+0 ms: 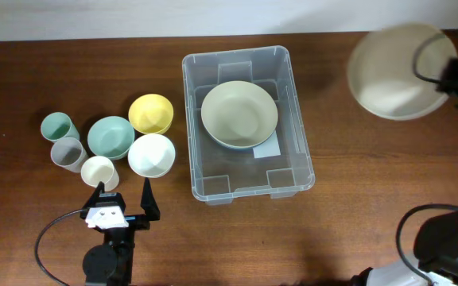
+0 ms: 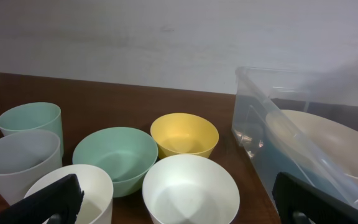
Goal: Pack container
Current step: 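Grasp the cream plate's rim with the right gripper and lift, then lower the cream plate onto the beige bowl in the container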
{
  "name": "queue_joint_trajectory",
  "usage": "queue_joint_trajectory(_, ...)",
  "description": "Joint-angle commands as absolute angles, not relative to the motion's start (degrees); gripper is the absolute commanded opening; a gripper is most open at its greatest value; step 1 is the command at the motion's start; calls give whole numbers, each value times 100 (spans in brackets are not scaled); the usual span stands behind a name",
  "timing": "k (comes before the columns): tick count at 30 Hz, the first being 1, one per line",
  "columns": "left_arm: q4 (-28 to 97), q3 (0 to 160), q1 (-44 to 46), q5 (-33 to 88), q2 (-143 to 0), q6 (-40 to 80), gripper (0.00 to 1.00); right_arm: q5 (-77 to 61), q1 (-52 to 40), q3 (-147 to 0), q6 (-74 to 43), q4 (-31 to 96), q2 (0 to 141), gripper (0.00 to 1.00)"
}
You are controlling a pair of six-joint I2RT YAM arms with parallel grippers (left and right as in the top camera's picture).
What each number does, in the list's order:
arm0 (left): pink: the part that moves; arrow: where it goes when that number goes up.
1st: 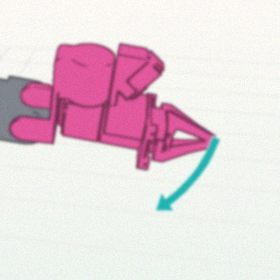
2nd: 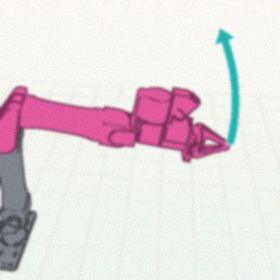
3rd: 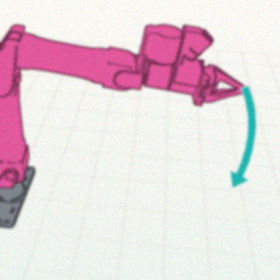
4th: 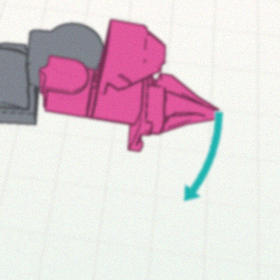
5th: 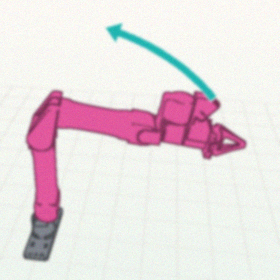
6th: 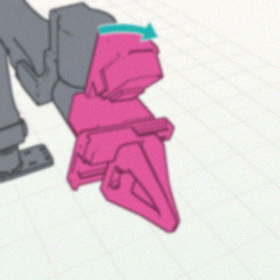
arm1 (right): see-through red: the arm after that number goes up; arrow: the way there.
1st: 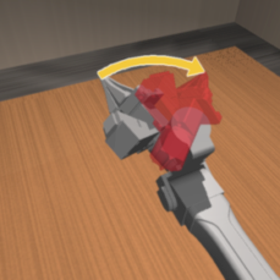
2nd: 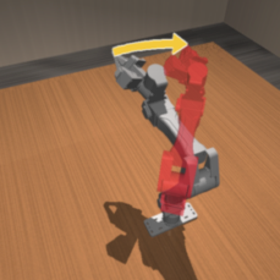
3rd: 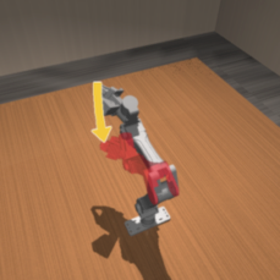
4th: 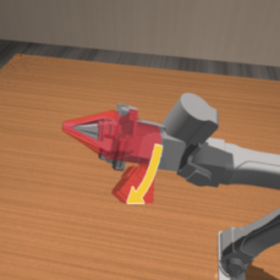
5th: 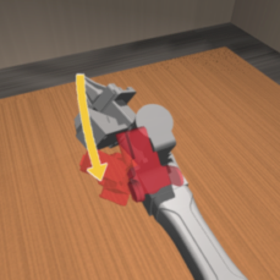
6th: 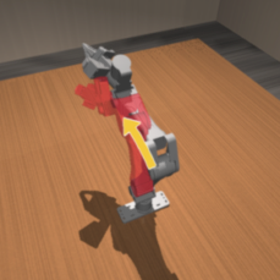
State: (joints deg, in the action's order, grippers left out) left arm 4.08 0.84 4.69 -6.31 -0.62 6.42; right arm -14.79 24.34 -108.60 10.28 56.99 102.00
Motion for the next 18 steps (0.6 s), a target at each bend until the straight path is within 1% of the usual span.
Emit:
queue_joint_trajectory(1, 412, 56, 443, -576, -34, 548, 100, -1579, 1522, -11096, 1002, 5505, 10154, 4)
queue_joint_trajectory(5, 412, 56, 445, -576, -34, 548, 100, -1308, 578, -11089, 808, 5153, 10173, 4)
queue_joint_trajectory(8, 412, 56, 445, -576, -34, 548, 100, -775, -169, -11089, 810, 4930, 10210, 4)
queue_joint_trajectory(11, 412, 56, 445, -574, -34, 548, 100, -515, -639, -11085, 810, 4904, 10315, 4)
queue_joint_trajectory(18, 412, 56, 445, -576, -34, 548, 100, -587, -1391, -11080, 508, 4899, 11037, 4)
